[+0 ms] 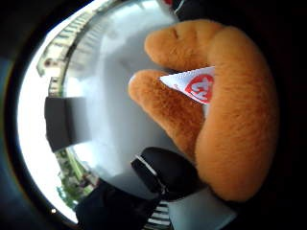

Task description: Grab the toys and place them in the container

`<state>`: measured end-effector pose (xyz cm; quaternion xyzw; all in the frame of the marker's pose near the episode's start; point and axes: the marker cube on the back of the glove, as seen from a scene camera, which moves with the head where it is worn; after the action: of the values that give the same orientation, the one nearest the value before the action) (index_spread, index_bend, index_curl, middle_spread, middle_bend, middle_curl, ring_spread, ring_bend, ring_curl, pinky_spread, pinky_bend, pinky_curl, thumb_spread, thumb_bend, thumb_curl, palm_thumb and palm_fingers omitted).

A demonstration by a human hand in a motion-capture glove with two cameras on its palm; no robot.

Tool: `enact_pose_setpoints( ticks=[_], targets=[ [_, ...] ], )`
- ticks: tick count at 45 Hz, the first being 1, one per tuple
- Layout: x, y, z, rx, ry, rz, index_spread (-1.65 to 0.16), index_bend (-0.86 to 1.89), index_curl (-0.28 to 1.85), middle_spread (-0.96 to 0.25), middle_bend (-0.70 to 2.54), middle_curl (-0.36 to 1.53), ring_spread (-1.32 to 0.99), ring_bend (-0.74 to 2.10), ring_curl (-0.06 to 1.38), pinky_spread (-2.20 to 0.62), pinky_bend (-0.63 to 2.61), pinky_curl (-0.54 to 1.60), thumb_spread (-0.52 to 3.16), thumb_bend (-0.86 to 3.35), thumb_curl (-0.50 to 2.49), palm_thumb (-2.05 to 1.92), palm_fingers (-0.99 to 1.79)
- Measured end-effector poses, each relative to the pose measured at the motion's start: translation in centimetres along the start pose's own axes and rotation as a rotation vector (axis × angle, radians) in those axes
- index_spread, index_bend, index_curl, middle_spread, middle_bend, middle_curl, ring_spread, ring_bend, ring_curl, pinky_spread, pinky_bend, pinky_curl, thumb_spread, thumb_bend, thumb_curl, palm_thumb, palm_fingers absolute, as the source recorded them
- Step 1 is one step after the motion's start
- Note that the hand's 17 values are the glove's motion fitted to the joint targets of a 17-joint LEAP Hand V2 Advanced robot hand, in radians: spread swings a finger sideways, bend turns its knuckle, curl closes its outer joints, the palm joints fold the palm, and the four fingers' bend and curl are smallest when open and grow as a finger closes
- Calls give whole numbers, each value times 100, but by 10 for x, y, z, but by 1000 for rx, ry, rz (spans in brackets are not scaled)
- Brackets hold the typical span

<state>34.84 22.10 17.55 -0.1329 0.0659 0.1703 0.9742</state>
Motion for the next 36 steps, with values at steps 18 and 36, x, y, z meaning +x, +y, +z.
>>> enact_pose_setpoints(
  ticks=[18,36],
  targets=[
    [-18,-11,-5,258,-81,235,-34,36,55,-22,42,48,-37,89,36,-41,83,29,99,33,52,84,115],
    [-22,-12,-44,125,-192,-116,-32,13,63,-27,91,62,-34,108,42,-46,73,32,59,34,68,91,123]
  ],
)
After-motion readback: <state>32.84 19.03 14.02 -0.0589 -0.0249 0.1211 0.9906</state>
